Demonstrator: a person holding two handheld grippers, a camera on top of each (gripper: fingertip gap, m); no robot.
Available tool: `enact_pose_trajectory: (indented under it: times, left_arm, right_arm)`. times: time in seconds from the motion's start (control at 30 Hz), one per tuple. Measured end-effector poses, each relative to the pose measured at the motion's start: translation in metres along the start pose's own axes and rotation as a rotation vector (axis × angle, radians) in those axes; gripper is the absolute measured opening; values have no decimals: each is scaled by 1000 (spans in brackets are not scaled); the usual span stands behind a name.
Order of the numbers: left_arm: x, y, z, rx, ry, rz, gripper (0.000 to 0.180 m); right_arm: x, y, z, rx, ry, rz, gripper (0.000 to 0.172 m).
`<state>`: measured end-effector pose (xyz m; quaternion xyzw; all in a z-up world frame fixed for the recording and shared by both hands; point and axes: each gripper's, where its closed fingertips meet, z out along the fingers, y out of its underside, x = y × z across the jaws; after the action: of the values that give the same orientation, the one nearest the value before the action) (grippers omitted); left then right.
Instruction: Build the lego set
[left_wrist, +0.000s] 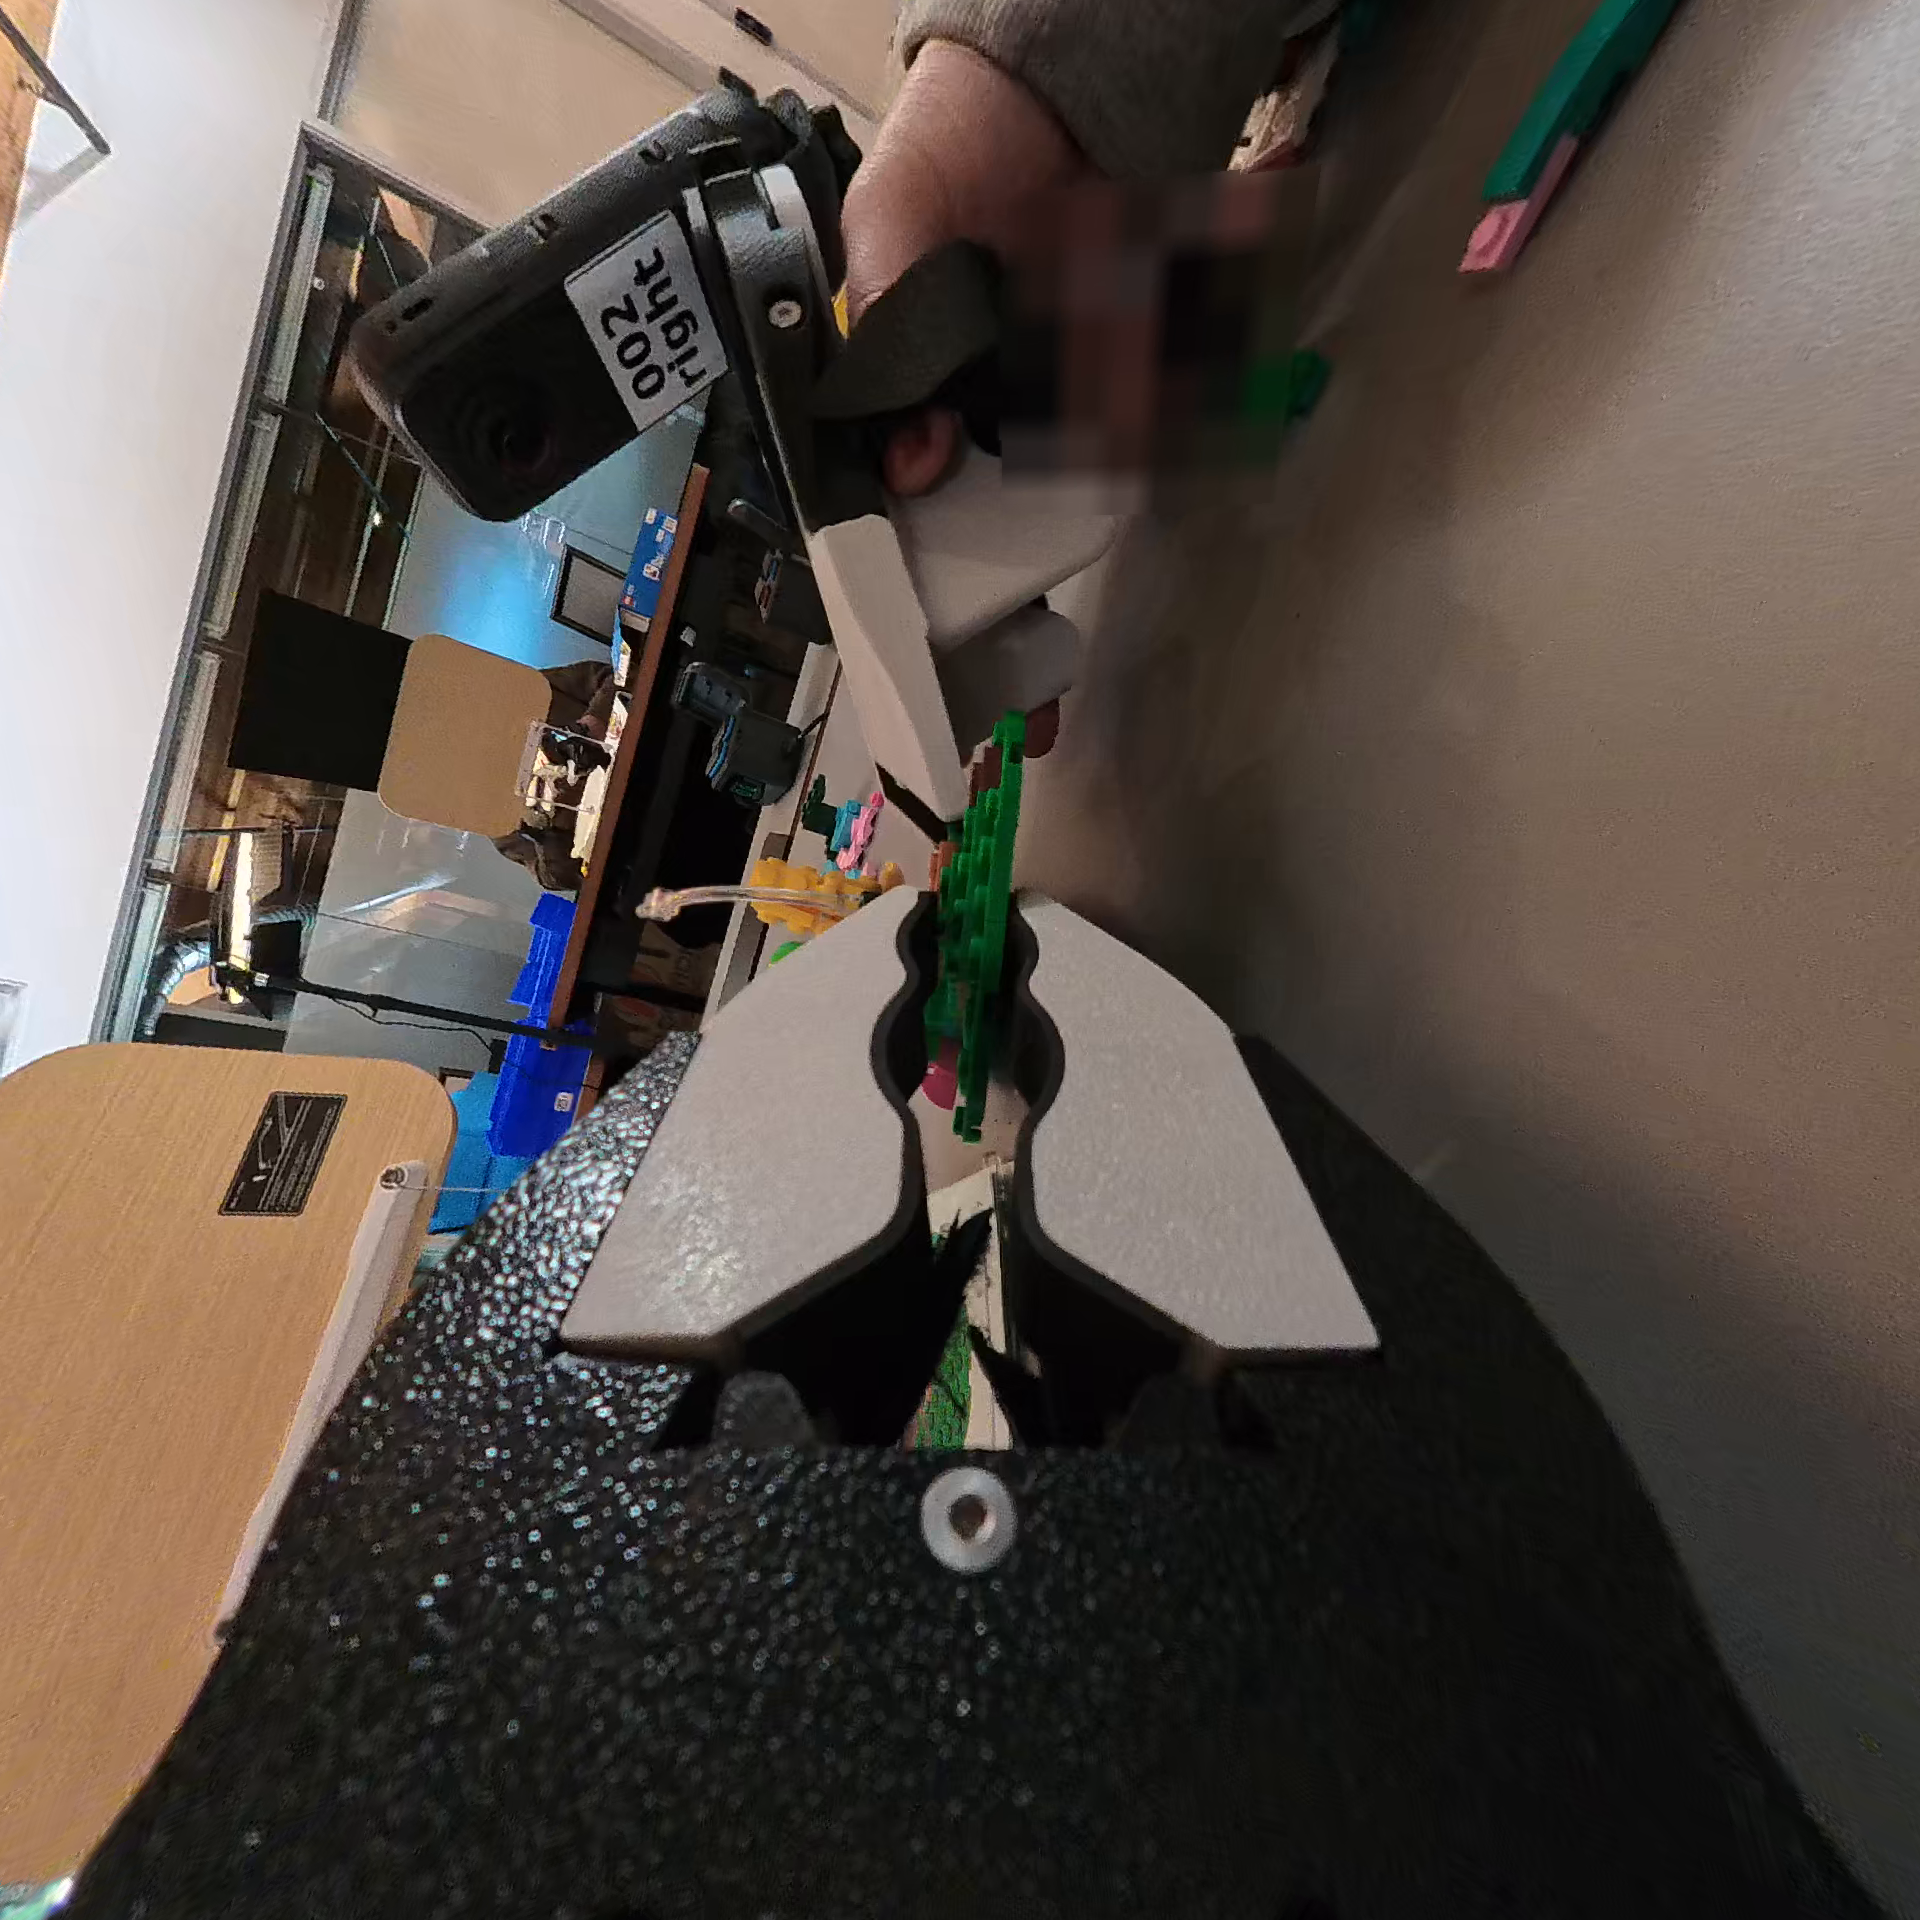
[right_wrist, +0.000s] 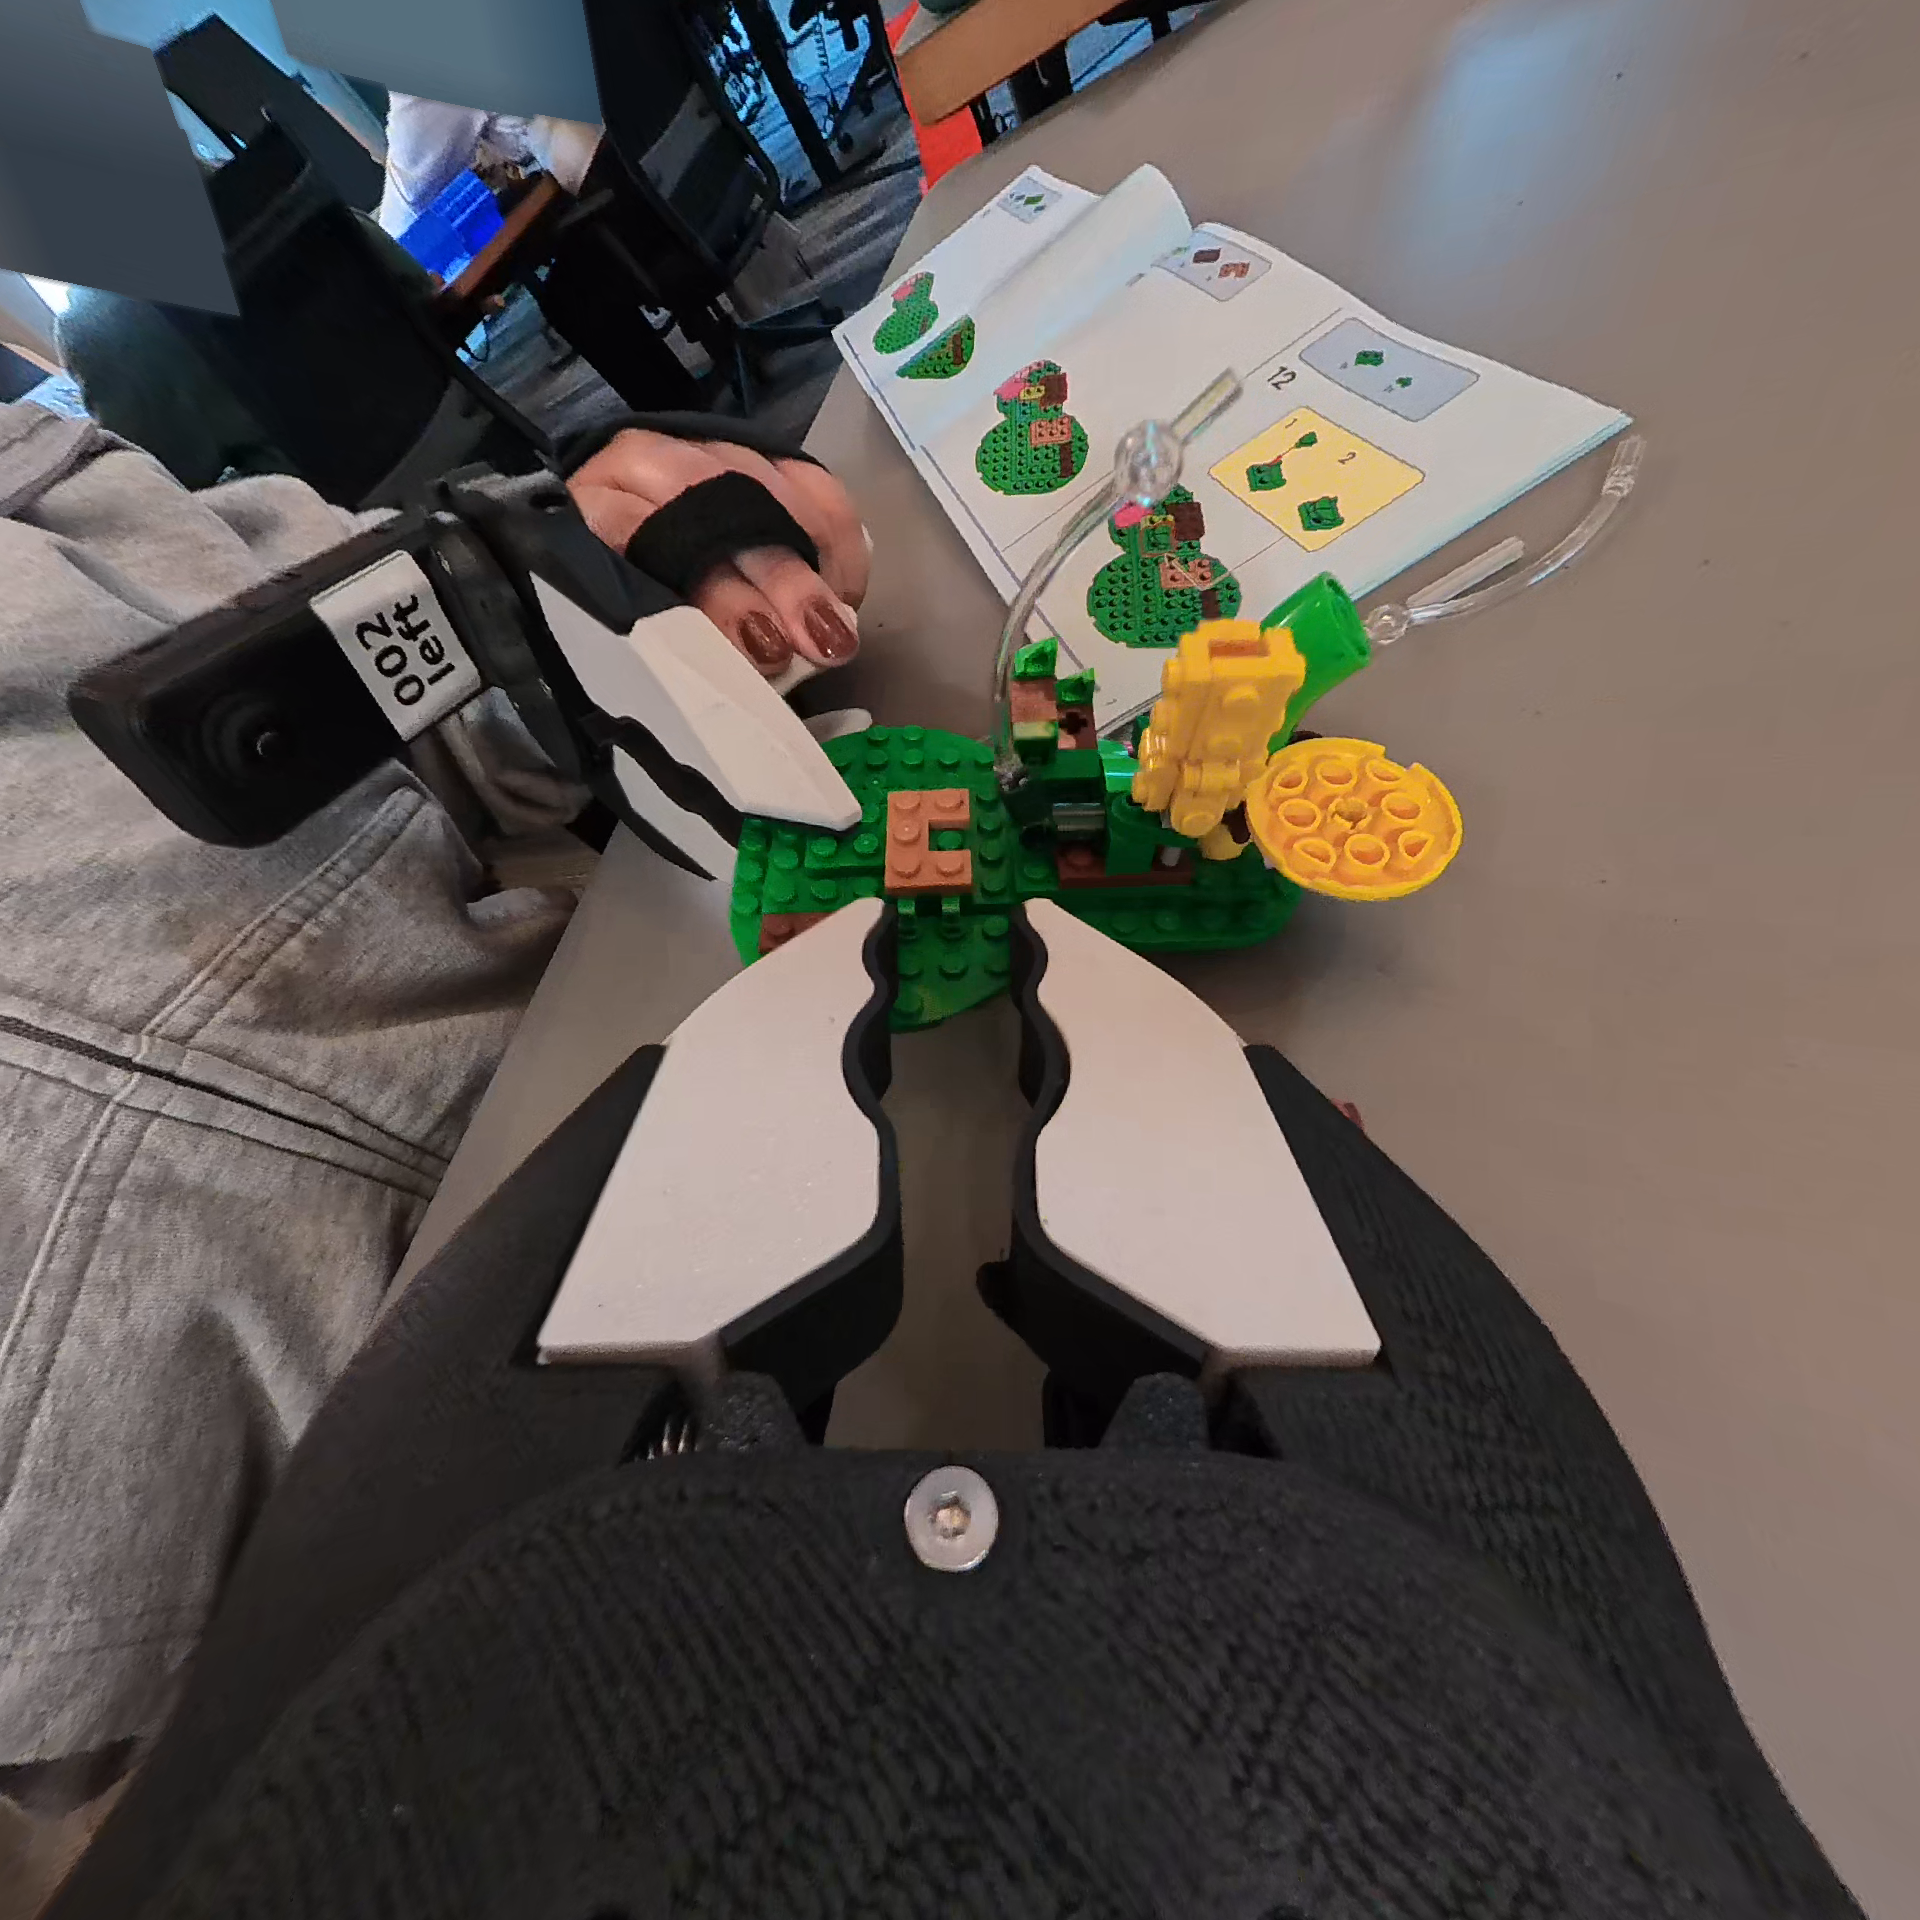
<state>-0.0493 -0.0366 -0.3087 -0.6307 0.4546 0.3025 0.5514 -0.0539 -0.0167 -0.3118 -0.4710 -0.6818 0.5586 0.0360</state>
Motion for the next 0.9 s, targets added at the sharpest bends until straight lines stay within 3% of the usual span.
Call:
enact_pose_trajectory:
  times: [0.17,0.9]
  left_arm:
    - [6,-2,2,-11,3,78,11]
    - [10,-2,1,4,6,104,12]
  right_arm:
    - [-4,2,2,-19,-10,-15,26]
    - [-4,6,8,-38,33,-75,13]
